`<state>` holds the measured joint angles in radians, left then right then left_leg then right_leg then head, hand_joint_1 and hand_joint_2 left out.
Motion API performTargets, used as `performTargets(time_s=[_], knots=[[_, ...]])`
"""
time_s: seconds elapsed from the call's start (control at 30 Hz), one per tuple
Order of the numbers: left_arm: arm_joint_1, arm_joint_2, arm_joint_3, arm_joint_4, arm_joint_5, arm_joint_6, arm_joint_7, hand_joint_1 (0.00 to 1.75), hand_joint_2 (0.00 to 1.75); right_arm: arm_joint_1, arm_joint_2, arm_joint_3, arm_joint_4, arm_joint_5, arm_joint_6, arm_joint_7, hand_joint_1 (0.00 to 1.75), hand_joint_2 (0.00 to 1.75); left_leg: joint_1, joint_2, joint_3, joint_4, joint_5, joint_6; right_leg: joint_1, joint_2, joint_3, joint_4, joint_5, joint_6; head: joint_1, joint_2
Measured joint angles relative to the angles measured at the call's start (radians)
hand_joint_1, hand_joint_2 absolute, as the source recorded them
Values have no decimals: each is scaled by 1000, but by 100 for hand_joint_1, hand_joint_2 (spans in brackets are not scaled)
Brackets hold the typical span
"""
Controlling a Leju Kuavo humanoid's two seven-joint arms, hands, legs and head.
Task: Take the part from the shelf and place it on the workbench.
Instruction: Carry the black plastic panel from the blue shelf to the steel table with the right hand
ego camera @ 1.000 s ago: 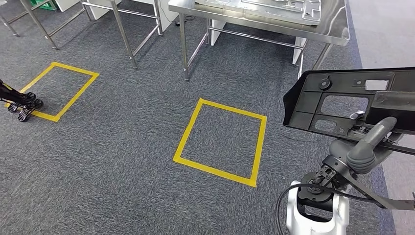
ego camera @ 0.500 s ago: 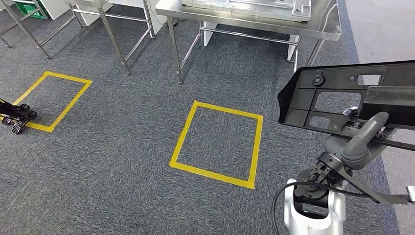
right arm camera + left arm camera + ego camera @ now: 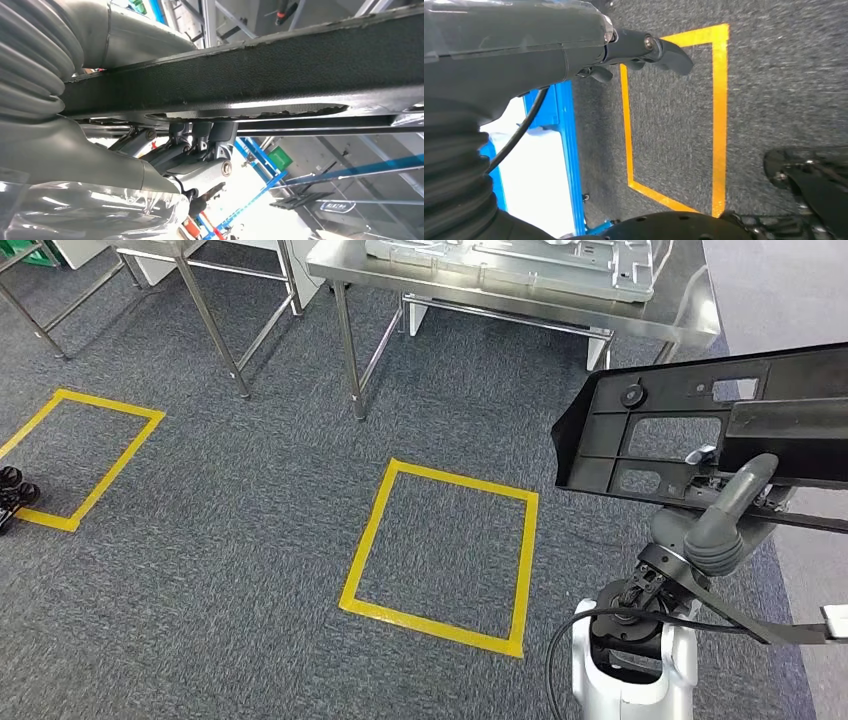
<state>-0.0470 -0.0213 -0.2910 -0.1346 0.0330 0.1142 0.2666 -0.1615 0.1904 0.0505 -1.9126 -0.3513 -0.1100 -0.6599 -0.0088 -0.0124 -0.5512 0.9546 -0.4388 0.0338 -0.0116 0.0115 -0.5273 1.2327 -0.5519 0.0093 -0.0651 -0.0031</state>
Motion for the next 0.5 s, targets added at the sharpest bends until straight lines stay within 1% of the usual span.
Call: performTargets(time_s=[0.03, 0.07, 0.1, 0.13, 0.17, 0.2, 0.23, 0.27, 0.3, 0.33, 0.37, 0.4, 0.43, 0.47, 0.5], knots=[[4, 0, 0, 1, 1, 1, 0, 0, 175, 2, 0, 0, 1, 3, -1, 2, 175, 175, 0, -1, 32, -17, -10, 0, 0, 0, -42, 30, -40, 2, 0, 0], [7, -1, 0, 1, 2, 2, 0, 0, 175, 4, 0, 0, 2, 4, -1, 4, 175, 175, 0, -2, 65, -33, -22, 0, 0, 0, -79, 37, -89, 4, 0, 0], [9, -1, 0, 1, 3, 2, 0, 0, 175, 5, 0, 0, 2, 6, -1, 6, 175, 175, 0, -5, 98, -46, -35, -1, 0, -1, -109, 25, -129, 4, 0, 0], [10, -1, 0, 1, 3, 3, 0, 0, 175, 6, 0, 0, 3, 7, -1, 7, 175, 175, 0, -8, 131, -57, -50, -2, 0, -1, -133, -6, -145, 3, 0, 0], [10, -1, 0, 1, 3, 3, -1, 0, 175, 6, 0, 0, 3, 7, 0, 8, 175, 175, 0, -10, 162, -65, -68, -4, 0, -1, -152, -53, -118, 0, 0, 0], [12, -1, 0, 2, 3, 3, -3, 0, 175, 8, 0, 0, 5, 8, 0, 8, 175, 175, -1, -11, 187, -71, -88, -6, 1, -3, -167, -116, -28, -4, 0, 0], [14, -2, 0, 2, 3, 2, -5, 0, 175, 12, 0, 0, 8, 8, 2, 8, 175, 175, -2, -13, 211, -67, -110, -10, 5, -6, -181, -175, 81, -9, 0, 0], [13, -3, 0, 3, 3, 2, -6, 0, 175, 15, 0, -1, 11, 8, 3, 8, 175, 175, -3, -14, 230, -66, -135, -15, 10, -8, -189, -212, 172, -14, 0, 0], [11, -3, 0, 3, 4, 2, -8, 0, 175, 17, 0, 0, 13, 7, 4, 8, 175, 175, -4, -15, 246, -64, -153, -21, 14, -9, -194, -230, 232, -21, 0, 0], [5, -4, 0, 3, 4, 2, -9, 0, 175, 15, 0, 1, 12, 8, 6, 7, 175, 175, -4, -15, 254, -49, -159, -28, 18, -7, -193, -227, 235, -27, 1, 0], [-3, -4, 0, 2, 4, 1, -10, 0, 175, 10, 1, 2, 10, 8, 6, 6, 175, 175, -4, -14, 245, -21, -151, -34, 18, -4, -185, -219, 218, -33, 1, 0], [-10, -4, 0, 1, 4, 0, -11, 0, 175, 5, 1, 4, 7, 9, 7, 5, 175, 175, -2, -12, 219, 39, -129, -39, 16, -3, -173, -219, 204, -40, 1, 0], [-16, -5, 0, 1, 4, -1, -12, 0, 175, 2, 2, 5, 6, 9, 7, 4, 175, 175, -2, -11, 175, 117, -109, -44, 15, -2, -158, -223, 190, -46, 1, 0], [-20, -5, 1, 1, 6, -1, -13, 0, 175, 0, 3, 6, 5, 9, 7, 4, 175, 175, -1, -9, 125, 195, -106, -50, 14, -1, -142, -226, 177, -50, 1, 0], [-23, -5, 2, 1, 8, -2, -14, 0, 175, 0, 3, 7, 5, 9, 7, 4, 175, 175, 0, -8, 76, 260, -126, -53, 14, 0, -124, -228, 162, -54, 1, 0]])
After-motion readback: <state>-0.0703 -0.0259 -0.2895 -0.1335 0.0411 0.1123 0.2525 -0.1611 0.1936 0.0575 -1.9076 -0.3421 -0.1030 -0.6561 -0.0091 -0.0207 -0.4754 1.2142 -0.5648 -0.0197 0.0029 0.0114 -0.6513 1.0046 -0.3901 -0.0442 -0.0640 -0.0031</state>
